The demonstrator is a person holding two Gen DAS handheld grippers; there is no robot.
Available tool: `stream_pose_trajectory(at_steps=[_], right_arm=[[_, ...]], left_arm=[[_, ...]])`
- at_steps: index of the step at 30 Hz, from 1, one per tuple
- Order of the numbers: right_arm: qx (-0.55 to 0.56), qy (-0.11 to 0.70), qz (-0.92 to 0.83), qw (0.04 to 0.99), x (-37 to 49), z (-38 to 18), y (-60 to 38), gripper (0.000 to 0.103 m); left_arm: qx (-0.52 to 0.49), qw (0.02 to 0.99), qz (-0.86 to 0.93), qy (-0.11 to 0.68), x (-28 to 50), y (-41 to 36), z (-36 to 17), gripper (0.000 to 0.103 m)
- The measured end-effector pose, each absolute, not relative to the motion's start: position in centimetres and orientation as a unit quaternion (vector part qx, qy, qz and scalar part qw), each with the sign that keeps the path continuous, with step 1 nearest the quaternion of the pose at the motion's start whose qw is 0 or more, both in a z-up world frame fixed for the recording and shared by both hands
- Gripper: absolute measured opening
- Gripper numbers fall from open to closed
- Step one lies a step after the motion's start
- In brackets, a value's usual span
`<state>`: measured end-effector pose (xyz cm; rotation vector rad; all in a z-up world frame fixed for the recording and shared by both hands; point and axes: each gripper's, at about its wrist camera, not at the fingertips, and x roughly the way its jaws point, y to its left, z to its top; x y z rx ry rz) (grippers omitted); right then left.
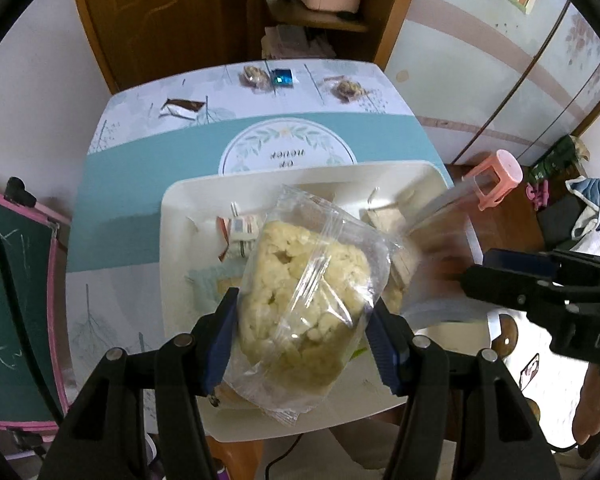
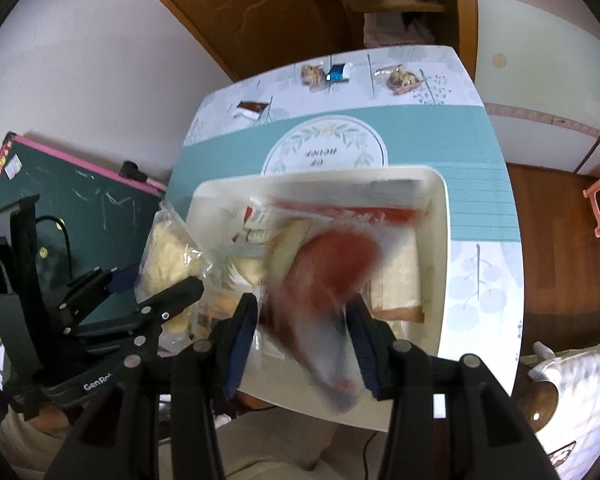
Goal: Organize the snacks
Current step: 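Carry both bags over the white tray and release them inside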
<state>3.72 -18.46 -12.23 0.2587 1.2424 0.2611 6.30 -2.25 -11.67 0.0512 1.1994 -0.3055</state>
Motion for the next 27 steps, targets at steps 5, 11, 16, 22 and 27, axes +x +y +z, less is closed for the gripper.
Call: stream_pose_trajectory(at_steps=[5, 11, 16, 22, 27], right_arm=[[0.107, 0.588, 0.123, 0.793, 3.2, -13.0, -17.9, 0.046], [0.098, 0.591, 0.122, 0.791, 3.0, -13.3, -17.6, 0.046], [0.090, 0.589, 0.117, 0.794, 3.0, -13.3, -17.5, 0.046], [0.092, 0.592, 0.111, 0.793, 2.9, -13.5, -17.9, 0.046], [0.098, 0.597, 0.100, 0.790, 2.9, -13.7, -18.4, 0.046]], left_arm=[[0.023, 0.805, -0.144, 0.576, 5.9, -2.8, -13.0, 0.059], [0.026, 0.801, -0.141, 0.582, 5.8, -3.1, -13.5, 0.059], [0.030, 0.802, -0.140, 0.580, 5.7, -3.2, -13.6, 0.059], [0.026, 0.806, -0.141, 0.574, 5.8, -3.4, -13.3, 0.086], [0.021, 0.807, -0.133, 0.575, 6.0, -3.4, -13.3, 0.092]])
